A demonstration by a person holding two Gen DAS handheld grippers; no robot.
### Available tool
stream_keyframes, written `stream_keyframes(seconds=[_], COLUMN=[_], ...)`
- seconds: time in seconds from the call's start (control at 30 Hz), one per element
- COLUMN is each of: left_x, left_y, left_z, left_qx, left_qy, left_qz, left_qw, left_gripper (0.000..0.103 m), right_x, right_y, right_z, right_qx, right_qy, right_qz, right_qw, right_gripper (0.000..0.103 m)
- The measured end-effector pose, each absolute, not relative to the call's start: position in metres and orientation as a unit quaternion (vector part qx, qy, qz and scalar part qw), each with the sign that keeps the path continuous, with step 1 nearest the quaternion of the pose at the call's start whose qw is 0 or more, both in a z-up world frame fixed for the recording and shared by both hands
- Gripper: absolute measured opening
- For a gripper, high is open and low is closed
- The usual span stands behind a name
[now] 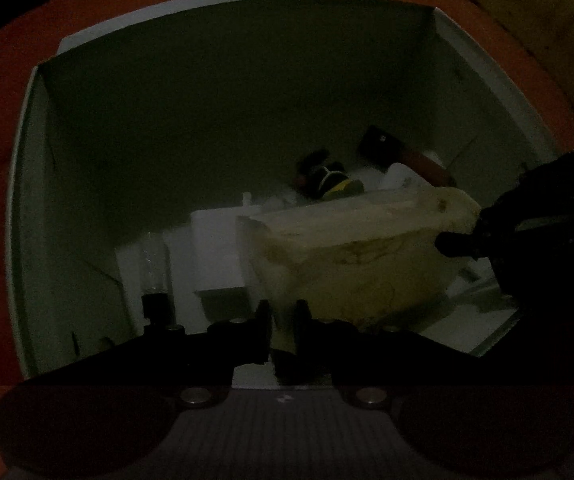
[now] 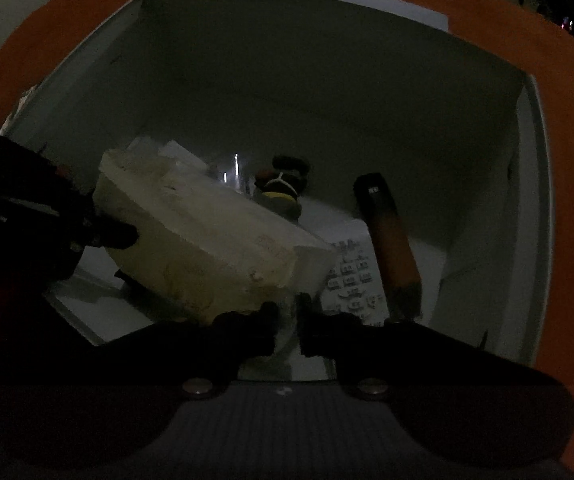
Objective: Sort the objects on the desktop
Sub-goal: 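Lower the paper wad into the box and open the right tool, then move both open tools out of the box to the white lid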
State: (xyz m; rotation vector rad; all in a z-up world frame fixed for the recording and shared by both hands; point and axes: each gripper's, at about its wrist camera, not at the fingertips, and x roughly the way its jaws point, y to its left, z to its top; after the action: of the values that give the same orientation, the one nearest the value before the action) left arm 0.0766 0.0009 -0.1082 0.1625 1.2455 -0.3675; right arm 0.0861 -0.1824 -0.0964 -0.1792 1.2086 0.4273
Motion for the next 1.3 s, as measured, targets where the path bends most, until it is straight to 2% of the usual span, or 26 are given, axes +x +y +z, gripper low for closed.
stream_keyframes(seconds=[0.03, 0.2, 0.23, 0.3, 0.33, 0.37, 0.5, 0.7, 0.77, 0.8, 0.93, 1.07, 1.3], left_x=[0.077, 0.076, 0.077, 0.077, 0.077, 0.077, 0.074, 0.073, 0.075, 0.078, 0.093, 0.111, 0.155], left_y=[0.001, 0.0, 0.001, 0.003, 0.004, 0.005, 0.004, -0.003, -0.004, -0.002, 0.004, 0.015, 0.061], left_z=[-0.108, -0.109, -0.109, -0.11, -0.109, -0.109, -0.097, -0.06, -0.044, -0.038, -0.011, 0.012, 0.014], left_qx=[0.076, 0.075, 0.073, 0.071, 0.072, 0.075, 0.083, 0.094, 0.091, 0.089, 0.081, 0.069, 0.019], left_qy=[0.579, 0.579, 0.58, 0.581, 0.581, 0.577, 0.558, 0.519, 0.502, 0.495, 0.469, 0.449, 0.465], left_qz=[-0.171, -0.167, -0.166, -0.155, -0.147, -0.139, -0.145, -0.165, -0.168, -0.167, -0.162, -0.155, -0.127], left_qw=[0.793, 0.794, 0.794, 0.796, 0.797, 0.801, 0.813, 0.833, 0.844, 0.848, 0.864, 0.877, 0.876], left_gripper=[0.011, 0.012, 0.015, 0.034, 0.056, 0.071, 0.071, 0.08, 0.087, 0.087, 0.087, 0.087, 0.087], right_x=[0.087, 0.09, 0.09, 0.09, 0.09, 0.09, 0.092, 0.1, 0.102, 0.104, 0.114, 0.141, 0.178], right_y=[-0.184, -0.19, -0.192, -0.194, -0.195, -0.196, -0.199, -0.2, -0.2, -0.2, -0.205, -0.217, -0.242], right_z=[-0.096, -0.1, -0.1, -0.1, -0.101, -0.101, -0.089, -0.053, -0.041, -0.035, -0.009, 0.014, 0.039], right_qx=[-0.081, -0.061, -0.06, -0.057, -0.054, -0.051, -0.043, -0.035, -0.032, -0.031, -0.007, 0.055, 0.088], right_qy=[0.564, 0.578, 0.577, 0.578, 0.58, 0.58, 0.569, 0.532, 0.519, 0.513, 0.491, 0.518, 0.52], right_qz=[0.196, 0.181, 0.18, 0.179, 0.178, 0.176, 0.179, 0.206, 0.215, 0.22, 0.23, 0.236, 0.235], right_qw=[0.798, 0.794, 0.794, 0.794, 0.793, 0.794, 0.802, 0.821, 0.827, 0.829, 0.84, 0.821, 0.816], right_gripper=[0.022, 0.031, 0.034, 0.037, 0.039, 0.041, 0.042, 0.044, 0.05, 0.052, 0.053, 0.053, 0.06])
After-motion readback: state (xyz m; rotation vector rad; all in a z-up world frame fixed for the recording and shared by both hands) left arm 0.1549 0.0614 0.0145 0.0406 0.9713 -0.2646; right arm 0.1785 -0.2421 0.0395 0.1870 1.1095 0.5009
